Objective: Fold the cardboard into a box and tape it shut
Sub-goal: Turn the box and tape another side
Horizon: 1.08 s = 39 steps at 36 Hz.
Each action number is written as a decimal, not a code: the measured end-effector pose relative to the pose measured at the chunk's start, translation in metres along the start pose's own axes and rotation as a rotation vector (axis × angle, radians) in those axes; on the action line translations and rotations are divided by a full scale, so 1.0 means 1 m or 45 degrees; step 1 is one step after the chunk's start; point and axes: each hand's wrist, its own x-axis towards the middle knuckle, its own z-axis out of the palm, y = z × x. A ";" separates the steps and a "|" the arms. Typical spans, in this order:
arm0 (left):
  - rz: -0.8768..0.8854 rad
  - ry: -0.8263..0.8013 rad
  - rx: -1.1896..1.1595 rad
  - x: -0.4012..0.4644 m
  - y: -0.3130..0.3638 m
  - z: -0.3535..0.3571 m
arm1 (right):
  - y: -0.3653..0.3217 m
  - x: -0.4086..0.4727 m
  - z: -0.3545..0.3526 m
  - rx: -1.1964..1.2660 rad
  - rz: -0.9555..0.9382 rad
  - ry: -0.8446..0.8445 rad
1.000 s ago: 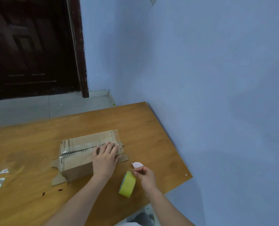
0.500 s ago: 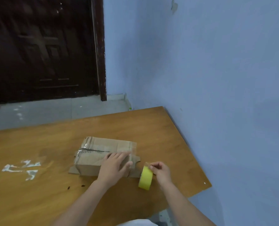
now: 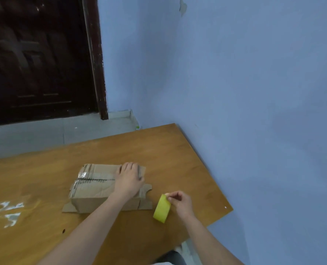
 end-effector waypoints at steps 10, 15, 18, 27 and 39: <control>-0.095 0.058 0.108 0.004 0.012 0.006 | -0.007 -0.002 0.006 0.064 0.008 -0.005; -0.100 0.064 0.118 0.008 0.014 0.004 | -0.006 -0.004 0.011 0.066 0.023 -0.058; -0.096 0.057 0.133 0.010 0.013 0.006 | -0.008 -0.002 0.012 0.093 0.028 -0.055; -0.103 -0.100 0.145 0.025 0.006 0.007 | -0.015 0.003 0.012 0.162 0.044 -0.061; -0.024 -0.127 0.222 0.025 0.000 0.014 | -0.019 0.003 0.024 0.149 0.051 -0.127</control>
